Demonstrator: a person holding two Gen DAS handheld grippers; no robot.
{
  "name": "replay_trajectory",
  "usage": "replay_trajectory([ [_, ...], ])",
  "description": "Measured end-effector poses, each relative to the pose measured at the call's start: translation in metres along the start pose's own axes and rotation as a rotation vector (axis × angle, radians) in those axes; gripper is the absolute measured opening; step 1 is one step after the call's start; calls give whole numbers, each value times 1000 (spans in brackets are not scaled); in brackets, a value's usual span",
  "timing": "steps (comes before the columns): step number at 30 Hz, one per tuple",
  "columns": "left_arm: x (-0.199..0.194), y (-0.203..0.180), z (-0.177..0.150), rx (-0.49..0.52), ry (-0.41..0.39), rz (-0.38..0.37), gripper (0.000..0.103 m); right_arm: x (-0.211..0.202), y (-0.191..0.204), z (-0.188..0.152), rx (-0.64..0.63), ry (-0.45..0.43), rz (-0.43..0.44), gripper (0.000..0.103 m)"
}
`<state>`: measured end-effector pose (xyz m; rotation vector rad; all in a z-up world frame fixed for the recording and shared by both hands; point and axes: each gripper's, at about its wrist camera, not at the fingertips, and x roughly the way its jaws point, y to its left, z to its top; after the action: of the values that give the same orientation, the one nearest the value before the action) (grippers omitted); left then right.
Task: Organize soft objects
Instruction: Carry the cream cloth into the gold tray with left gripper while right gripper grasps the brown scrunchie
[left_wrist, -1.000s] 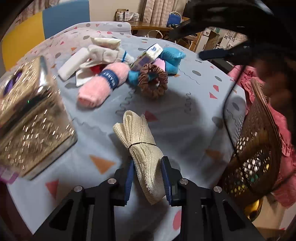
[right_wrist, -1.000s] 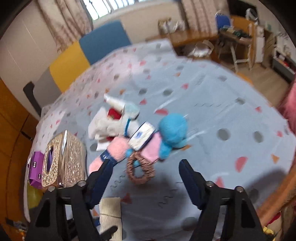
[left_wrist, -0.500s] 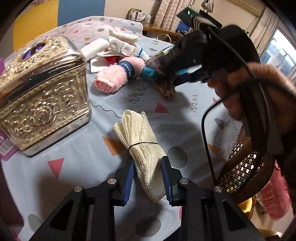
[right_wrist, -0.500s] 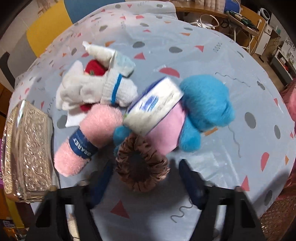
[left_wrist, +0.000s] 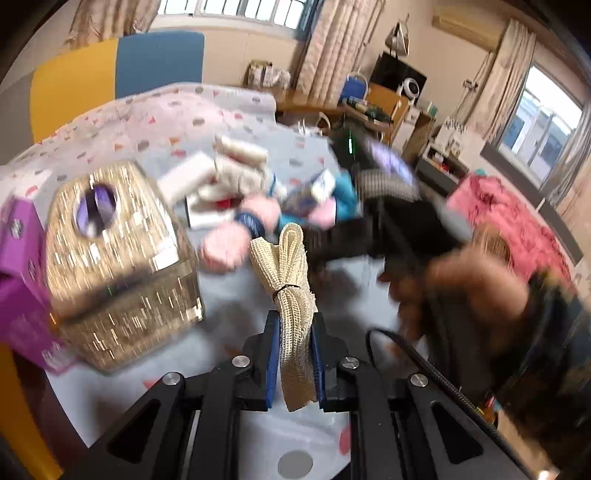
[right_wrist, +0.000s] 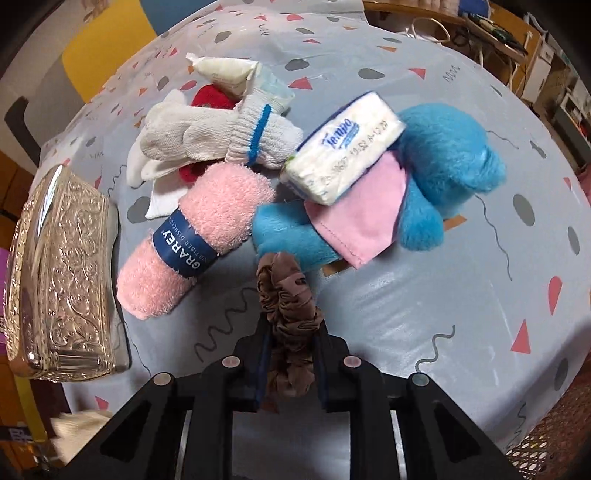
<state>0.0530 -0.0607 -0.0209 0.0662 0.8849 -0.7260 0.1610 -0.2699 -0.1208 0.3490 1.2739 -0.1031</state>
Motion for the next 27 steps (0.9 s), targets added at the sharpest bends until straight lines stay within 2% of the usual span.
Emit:
replay_trajectory([
  [5, -14, 12, 51, -24, -77, 26, 16, 4, -5, 3, -9, -4, 4, 19],
  [8, -20, 22, 82, -29, -123, 73, 16, 9, 1, 1, -19, -9, 7, 19],
  [11, -34, 47, 105, -78, -174, 121, 16, -5, 10, -8, -29, -12, 7, 19],
  [14, -58, 75, 113, -118, -228, 185, 16, -8, 14, -10, -39, -14, 6, 19],
  [18, -94, 122, 100, -193, -284, 282, 16, -9, 20, -12, -64, -18, -5, 19],
  [22, -136, 175, 58, -331, -330, 377, 16, -9, 25, -14, -84, -23, -19, 19],
  [24, -149, 195, 36, -387, -331, 415, 16, -10, 27, -17, -95, -26, -26, 19],
  [27, -151, 226, -3, -469, -286, 457, 16, -10, 34, -21, -119, -31, -42, 19],
])
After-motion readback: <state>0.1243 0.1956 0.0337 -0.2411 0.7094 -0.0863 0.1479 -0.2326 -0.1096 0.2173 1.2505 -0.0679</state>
